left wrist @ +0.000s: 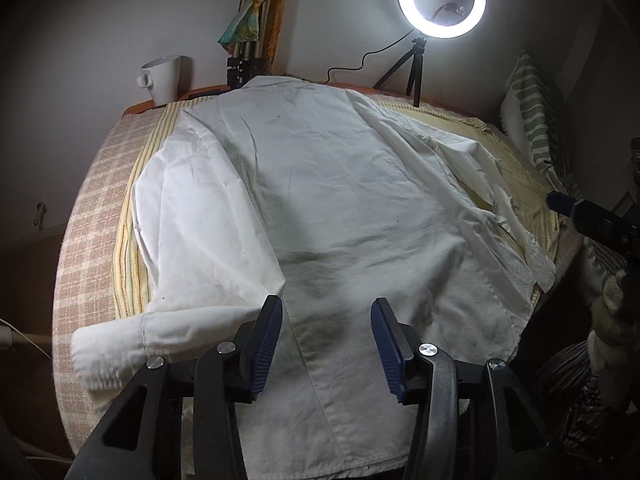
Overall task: Fold small clothes
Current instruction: 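Fold the held sleeve across the shirt back with the left gripper, release, then grasp the folded sleeve cuff with the left gripper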
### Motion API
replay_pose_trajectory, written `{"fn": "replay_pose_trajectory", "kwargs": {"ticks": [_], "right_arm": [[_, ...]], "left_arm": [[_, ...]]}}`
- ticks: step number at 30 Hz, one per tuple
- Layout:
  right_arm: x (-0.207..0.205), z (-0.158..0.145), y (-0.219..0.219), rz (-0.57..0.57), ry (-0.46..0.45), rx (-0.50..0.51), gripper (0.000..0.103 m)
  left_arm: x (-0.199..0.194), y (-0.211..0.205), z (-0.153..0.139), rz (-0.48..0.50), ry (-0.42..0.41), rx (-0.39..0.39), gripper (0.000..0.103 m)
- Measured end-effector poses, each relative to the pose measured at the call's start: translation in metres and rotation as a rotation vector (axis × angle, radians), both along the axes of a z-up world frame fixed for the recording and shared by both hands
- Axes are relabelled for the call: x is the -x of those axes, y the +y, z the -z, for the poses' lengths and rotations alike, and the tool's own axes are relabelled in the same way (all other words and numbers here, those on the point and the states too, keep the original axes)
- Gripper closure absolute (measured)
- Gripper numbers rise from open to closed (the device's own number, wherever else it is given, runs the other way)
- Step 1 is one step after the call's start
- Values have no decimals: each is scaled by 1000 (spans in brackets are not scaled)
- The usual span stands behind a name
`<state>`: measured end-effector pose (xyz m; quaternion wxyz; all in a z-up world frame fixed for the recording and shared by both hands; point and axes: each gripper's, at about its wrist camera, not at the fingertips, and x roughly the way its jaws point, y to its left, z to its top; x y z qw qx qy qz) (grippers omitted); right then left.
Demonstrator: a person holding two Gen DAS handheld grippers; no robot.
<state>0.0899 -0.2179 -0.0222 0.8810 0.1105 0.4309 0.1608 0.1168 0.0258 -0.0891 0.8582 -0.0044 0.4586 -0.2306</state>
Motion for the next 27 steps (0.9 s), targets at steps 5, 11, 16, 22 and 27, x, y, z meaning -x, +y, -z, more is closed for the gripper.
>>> {"fn": "replay_pose_trajectory", "kwargs": {"ticks": [5,11,16,22,27], "right_arm": [[-18,10,10,-22,67,-76,0],[-38,28,51,-83,123,-118,10],[-63,50,98,-147,168,-119,17],[-90,90,126,-155,282,-146,33],[-97,110,136,-186,337,-171,43]], "left_arm": [[21,50,-23,-117,-72,50,41],[14,128,0,-366,-15,77,41],[-7,162,44,-459,118,86,43],[-27,155,66,-430,170,94,50],[-34,139,77,-371,180,38,89]]}}
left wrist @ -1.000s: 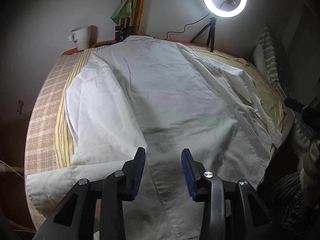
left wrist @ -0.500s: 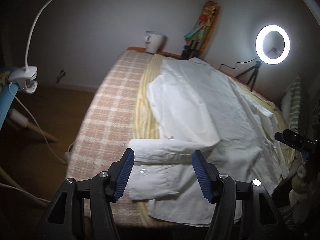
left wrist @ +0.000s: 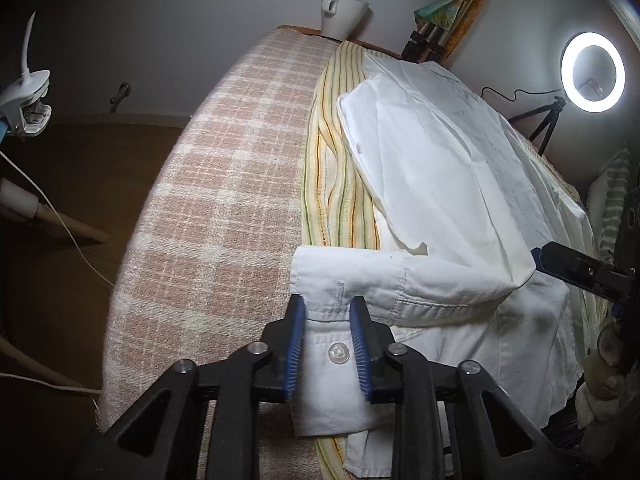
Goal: Fold small clothes
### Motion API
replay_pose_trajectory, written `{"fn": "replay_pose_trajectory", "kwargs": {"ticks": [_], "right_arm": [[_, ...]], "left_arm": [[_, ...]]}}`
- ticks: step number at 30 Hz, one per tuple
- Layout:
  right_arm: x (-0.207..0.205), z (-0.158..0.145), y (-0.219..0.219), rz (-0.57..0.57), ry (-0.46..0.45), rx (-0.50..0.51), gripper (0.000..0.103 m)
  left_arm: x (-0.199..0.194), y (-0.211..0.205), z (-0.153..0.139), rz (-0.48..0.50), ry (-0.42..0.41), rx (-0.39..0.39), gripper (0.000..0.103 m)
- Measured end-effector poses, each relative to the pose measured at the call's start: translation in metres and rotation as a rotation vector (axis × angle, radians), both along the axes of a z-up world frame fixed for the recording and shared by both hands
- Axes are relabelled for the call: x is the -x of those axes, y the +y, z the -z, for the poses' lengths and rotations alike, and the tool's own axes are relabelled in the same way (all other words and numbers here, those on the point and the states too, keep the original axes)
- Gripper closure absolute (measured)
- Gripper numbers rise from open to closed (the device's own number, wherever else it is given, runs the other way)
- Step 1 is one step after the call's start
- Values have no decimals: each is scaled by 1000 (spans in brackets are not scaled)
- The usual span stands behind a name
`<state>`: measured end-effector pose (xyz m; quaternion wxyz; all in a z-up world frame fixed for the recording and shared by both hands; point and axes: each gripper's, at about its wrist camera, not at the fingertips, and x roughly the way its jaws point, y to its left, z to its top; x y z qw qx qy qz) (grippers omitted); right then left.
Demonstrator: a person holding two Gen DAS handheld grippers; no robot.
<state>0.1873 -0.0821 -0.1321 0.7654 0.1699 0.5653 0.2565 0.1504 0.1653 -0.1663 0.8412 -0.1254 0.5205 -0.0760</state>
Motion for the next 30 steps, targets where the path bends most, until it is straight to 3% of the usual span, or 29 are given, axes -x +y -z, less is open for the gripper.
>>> {"fn": "replay_pose_trajectory", "kwargs": {"ticks": [2,8,11,14,16,17,18,22,24,26,30], "right_arm": [[0,3,2,-19,2,3,50],[0,14,3,-45,-7,81,69],[0,20,-5,-32,0,116,70],[0,21,-17,-5,16,102,70],[1,14,-22,7,16,74,70],[3,9,-24,13,5,61,70],[5,3,-24,16,-15,45,70],[14,-24,-3,-48,-108,-50,69],[15,-29,17,-105,-140,-68,64],[16,-28,41,-173,-166,-59,56],[20,-8,83,-279,-185,-4,54]], "left_arm": [[3,-1,-3,16,-13,-14,103],[22,3,-27,22,-82,51,103],[36,-11,-41,78,-107,88,103],[47,-38,-60,154,-183,-8,103],[45,-44,-63,156,-195,-40,93],[40,-43,-62,135,-187,-53,73],[36,-39,-60,111,-179,-51,69],[24,-18,-63,16,-173,4,67],[26,-6,-67,-26,-186,14,66],[28,7,-70,-73,-195,30,67],[35,31,-73,-154,-215,40,67]]}}
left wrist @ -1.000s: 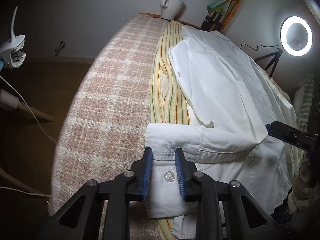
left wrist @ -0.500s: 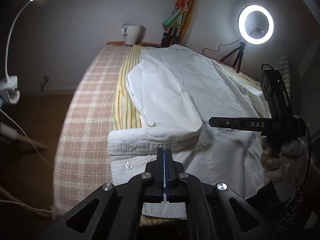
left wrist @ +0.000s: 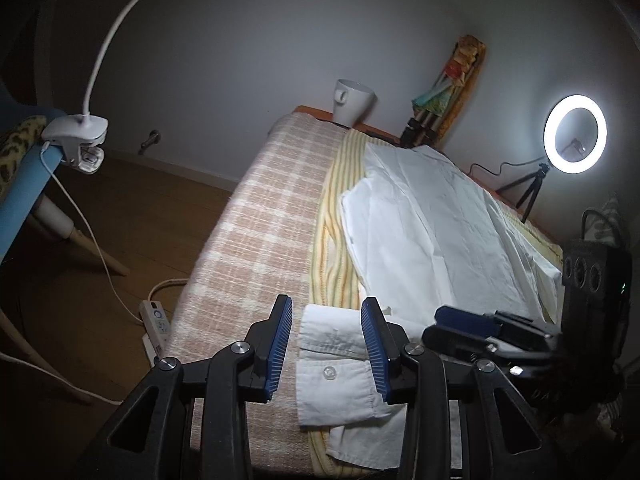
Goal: Fold small clothes
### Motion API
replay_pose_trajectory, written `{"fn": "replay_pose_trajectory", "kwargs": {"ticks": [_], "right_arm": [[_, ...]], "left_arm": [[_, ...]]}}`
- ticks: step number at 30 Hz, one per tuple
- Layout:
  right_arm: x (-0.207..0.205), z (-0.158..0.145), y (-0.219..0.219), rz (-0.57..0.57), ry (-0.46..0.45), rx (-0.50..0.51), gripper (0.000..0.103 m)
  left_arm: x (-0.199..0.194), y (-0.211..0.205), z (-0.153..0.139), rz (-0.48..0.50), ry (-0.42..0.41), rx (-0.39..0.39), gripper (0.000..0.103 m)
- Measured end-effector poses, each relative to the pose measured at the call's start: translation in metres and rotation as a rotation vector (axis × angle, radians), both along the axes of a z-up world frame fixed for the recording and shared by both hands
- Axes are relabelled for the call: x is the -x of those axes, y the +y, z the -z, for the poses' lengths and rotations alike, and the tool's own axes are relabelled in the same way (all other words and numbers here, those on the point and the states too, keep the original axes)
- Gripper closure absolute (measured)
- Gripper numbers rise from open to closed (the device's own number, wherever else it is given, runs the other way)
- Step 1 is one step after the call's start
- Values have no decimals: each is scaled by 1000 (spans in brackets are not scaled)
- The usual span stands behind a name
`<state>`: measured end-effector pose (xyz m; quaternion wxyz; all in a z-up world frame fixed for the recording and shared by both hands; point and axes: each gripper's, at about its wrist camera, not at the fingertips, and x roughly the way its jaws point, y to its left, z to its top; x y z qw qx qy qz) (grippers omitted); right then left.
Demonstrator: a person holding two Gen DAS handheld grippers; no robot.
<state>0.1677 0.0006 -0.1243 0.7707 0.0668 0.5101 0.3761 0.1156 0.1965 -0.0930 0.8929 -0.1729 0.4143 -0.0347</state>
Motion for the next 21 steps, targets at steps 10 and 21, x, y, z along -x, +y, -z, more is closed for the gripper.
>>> {"fn": "replay_pose_trajectory", "kwargs": {"ticks": [10,21], "right_arm": [[21,26,6,-132,-95,166,97],[69,-4,-51,-218,-249,196,98]], "left_arm": [[-1,15,6,-32,11,-6,68],[-2,-3,10,31,31,11,67]]}}
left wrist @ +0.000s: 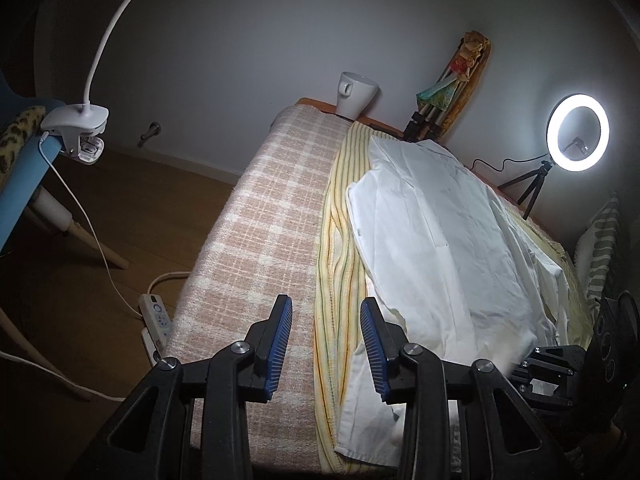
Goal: Fold small clothes
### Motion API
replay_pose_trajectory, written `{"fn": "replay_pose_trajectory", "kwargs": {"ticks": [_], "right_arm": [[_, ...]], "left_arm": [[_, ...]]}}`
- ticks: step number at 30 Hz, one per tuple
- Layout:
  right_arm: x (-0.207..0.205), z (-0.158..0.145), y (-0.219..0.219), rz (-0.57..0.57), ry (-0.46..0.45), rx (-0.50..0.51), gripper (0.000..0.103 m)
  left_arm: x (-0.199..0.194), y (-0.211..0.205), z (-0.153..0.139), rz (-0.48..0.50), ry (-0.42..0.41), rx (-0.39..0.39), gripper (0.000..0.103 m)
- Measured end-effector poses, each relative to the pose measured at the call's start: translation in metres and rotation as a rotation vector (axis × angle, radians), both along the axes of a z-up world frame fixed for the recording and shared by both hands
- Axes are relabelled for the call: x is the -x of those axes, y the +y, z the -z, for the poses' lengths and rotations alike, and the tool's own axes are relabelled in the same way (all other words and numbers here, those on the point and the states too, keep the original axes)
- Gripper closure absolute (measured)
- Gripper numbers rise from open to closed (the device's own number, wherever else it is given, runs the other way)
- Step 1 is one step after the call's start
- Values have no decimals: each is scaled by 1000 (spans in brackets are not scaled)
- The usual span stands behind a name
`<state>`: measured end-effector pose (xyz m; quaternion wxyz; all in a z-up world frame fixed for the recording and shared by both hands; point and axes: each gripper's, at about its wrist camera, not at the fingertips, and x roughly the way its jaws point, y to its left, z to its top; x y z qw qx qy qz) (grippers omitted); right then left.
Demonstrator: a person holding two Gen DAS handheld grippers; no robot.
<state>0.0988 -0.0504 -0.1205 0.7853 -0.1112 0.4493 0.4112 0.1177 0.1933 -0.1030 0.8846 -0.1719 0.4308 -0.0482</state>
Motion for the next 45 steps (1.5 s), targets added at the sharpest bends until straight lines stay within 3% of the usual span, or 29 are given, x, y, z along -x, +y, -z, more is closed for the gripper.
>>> {"fn": "replay_pose_trajectory", "kwargs": {"ticks": [3,5,7,11,13,17,21,22,25,31,35,36,38,45], "right_arm": [[15,2,-19,-39,4,40,95],[14,4,-35,-2,54,47,66],[8,0,-56,50,114,-30,62],[-14,-7,-79,179,216,-165,62],[-21,-5,-77,217,253,-199,62],[-32,7,-58,240,329,-222,62],[-39,23,-39,243,354,-181,62],[-39,26,-35,242,359,-162,64],[-42,36,-24,247,370,-127,90],[-44,29,-24,282,442,-280,96],[-40,35,-18,286,418,-197,96],[-39,40,-17,295,420,-168,96],[-37,43,-17,286,415,-144,96],[-31,30,-13,251,340,-85,95]], "left_arm": [[-3,-12,5,37,22,-1,67],[-6,-23,10,71,47,4,67],[-10,-36,20,109,83,15,67],[-19,-64,46,188,190,57,67],[-23,-80,58,217,230,20,67],[-27,-96,61,234,210,-38,68],[-33,-94,62,225,209,8,93],[-32,-95,61,229,201,0,95],[-32,-96,55,240,179,-25,101],[-25,-63,28,162,97,-22,102],[-23,-52,36,126,124,-29,96],[-21,-52,38,134,135,-33,82],[-14,-53,40,149,139,-48,73],[9,-52,52,165,168,-104,61]]}}
